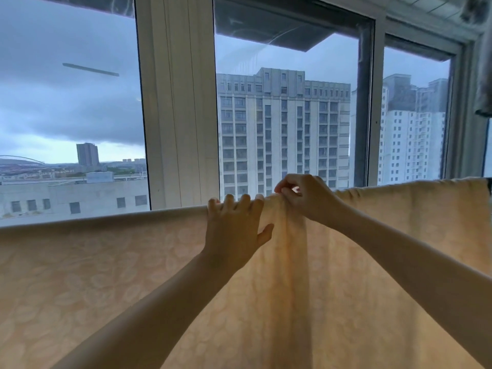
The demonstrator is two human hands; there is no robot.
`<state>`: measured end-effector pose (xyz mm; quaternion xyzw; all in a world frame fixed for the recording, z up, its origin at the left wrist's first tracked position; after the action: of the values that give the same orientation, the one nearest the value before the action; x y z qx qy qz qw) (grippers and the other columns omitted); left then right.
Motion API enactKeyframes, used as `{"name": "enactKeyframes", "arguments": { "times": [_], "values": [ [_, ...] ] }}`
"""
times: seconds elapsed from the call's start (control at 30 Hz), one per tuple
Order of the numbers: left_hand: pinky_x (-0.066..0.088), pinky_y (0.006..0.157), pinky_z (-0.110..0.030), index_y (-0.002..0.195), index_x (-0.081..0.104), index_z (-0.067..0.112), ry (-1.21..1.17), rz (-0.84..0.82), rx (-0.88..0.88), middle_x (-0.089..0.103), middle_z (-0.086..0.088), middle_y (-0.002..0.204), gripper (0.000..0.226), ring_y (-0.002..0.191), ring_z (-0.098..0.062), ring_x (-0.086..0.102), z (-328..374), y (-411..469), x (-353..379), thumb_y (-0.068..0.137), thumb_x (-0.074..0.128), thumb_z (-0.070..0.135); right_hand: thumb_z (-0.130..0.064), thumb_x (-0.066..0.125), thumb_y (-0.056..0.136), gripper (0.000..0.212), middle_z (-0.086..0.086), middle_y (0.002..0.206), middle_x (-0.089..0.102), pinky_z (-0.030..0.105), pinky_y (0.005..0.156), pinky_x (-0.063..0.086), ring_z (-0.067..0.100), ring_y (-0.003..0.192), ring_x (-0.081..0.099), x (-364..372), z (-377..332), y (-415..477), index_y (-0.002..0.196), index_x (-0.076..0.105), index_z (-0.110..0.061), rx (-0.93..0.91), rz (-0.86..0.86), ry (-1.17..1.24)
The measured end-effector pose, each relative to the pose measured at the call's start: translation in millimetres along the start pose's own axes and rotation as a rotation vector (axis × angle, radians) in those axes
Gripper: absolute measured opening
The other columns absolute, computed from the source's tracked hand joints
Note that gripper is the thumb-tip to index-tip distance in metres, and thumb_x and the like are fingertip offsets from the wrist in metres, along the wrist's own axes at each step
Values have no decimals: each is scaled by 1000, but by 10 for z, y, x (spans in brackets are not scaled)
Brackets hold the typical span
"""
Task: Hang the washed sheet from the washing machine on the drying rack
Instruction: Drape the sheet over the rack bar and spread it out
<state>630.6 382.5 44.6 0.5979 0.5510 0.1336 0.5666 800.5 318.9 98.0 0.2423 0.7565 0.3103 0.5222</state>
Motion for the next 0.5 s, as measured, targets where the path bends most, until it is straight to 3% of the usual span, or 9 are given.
{"name": "enactKeyframes", "arguments": {
  "times": [0.13, 0.27, 0.37, 0.5],
  "values": [
    [45, 80, -44, 114, 58, 20, -1, 5, -51, 67, -1, 98, 57, 87, -27, 64, 152, 80, 12, 87, 35, 65, -16, 60, 93, 17, -7, 105, 69, -5, 75, 37, -4, 91, 59, -136, 190, -93, 109, 67, -15, -56, -26, -20],
    [45, 81, -42, 99, 60, 19, -84, 78, -102, 65, 0, 86, 46, 77, -22, 59, 229, 75, 45, 96, 32, 56, -29, 61, 93, 24, -5, 103, 69, 10, 78, 50, 1, 88, 63, -194, 271, -163, 114, 63, -17, -168, -75, -5],
    [46, 83, -42, 95, 64, 18, -97, 136, -138, 67, 1, 82, 42, 74, -21, 61, 245, 76, 34, 99, 34, 48, -38, 64, 89, 32, -8, 100, 64, 11, 72, 45, 4, 85, 59, -193, 285, -173, 116, 60, -20, -225, -82, -27],
    [47, 83, -42, 94, 65, 17, -54, 140, -149, 68, -1, 82, 41, 72, -22, 63, 264, 70, -25, 100, 34, 43, -19, 63, 90, 16, -2, 100, 64, 23, 79, 51, 9, 87, 59, -118, 306, -128, 106, 64, -15, -270, -32, -11]
  ]
}}
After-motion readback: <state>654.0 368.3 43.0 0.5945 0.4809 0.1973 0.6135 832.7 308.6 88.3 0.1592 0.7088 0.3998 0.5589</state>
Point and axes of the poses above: each hand's wrist, its own y-axis towards the middle knuckle, its own x-axis out of the palm, z = x × y, the point moved 1 cm from there along y, towards the middle knuckle
